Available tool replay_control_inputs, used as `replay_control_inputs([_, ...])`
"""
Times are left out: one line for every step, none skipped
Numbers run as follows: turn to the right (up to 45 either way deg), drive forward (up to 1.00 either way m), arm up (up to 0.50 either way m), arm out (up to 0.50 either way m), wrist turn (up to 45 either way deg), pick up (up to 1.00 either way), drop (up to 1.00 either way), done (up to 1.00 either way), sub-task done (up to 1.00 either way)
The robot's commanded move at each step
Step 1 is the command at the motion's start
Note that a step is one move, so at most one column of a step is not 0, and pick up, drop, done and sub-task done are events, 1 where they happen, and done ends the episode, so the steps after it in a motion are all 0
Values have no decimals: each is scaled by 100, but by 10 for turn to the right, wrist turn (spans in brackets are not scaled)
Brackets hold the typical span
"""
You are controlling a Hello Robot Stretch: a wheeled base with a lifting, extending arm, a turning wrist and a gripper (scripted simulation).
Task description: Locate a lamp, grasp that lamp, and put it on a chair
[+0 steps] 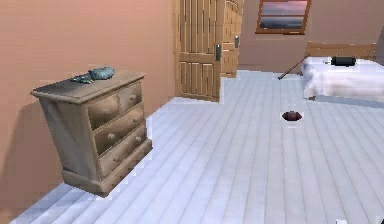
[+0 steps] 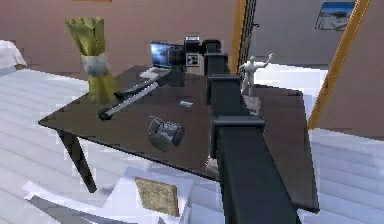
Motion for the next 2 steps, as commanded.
replay_control_inputs([0, 0, 0, 0, 450, 0, 0, 0, 0])
replay_control_inputs([0, 0, 0, 0, 120, 0, 0, 0, 0])
